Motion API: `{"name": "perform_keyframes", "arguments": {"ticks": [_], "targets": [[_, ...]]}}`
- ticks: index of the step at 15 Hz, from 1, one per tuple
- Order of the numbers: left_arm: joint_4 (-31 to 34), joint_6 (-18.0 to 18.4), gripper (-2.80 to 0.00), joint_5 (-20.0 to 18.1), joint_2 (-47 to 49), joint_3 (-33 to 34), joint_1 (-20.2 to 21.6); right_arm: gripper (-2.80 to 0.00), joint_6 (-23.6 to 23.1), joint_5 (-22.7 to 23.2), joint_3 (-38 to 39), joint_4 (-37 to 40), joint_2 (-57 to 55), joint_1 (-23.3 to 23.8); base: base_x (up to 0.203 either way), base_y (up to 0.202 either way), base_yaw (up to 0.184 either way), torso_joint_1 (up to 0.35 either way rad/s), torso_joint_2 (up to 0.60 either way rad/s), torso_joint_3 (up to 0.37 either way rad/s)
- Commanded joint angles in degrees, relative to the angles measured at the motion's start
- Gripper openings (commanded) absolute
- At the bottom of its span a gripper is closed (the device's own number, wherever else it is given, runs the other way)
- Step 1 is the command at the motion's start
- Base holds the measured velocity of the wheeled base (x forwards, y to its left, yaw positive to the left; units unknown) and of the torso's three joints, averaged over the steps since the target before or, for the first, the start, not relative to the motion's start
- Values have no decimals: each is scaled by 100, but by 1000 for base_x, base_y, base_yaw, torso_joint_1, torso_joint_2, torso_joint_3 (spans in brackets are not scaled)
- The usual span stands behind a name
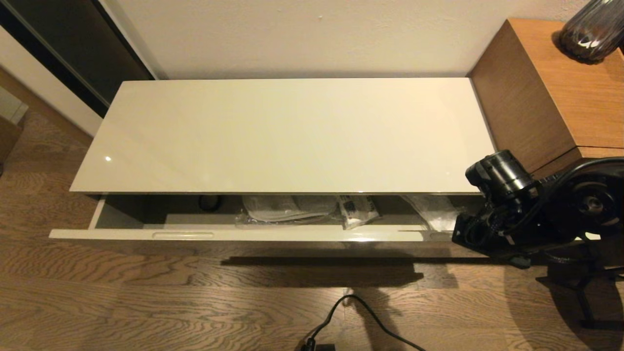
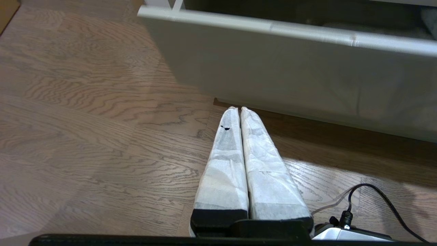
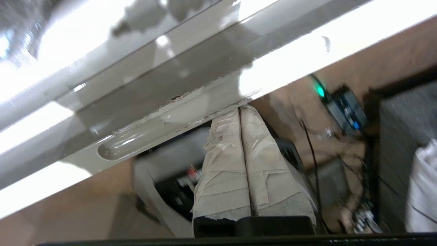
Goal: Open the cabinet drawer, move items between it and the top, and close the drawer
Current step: Close the drawer
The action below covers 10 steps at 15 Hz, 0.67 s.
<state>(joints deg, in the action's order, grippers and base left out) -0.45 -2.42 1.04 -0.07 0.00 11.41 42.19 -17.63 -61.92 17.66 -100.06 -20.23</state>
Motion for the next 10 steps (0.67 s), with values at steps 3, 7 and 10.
{"name": "perform_keyframes", "arguments": {"ticks": [3,7,10], "targets": [[1,-4,-280,1,-222,9,2,-280,-16,-116,-794,115,-343,211,0,0,0,0,0,0],[-6,-4,-280,1,-222,9,2,-280,-16,-118,-1030,368,-246,251,0,0,0,0,0,0],[1,-4,-280,1,-222,9,2,-280,-27,-118,-1115,580,19,247,0,0,0,0,0,0]]}}
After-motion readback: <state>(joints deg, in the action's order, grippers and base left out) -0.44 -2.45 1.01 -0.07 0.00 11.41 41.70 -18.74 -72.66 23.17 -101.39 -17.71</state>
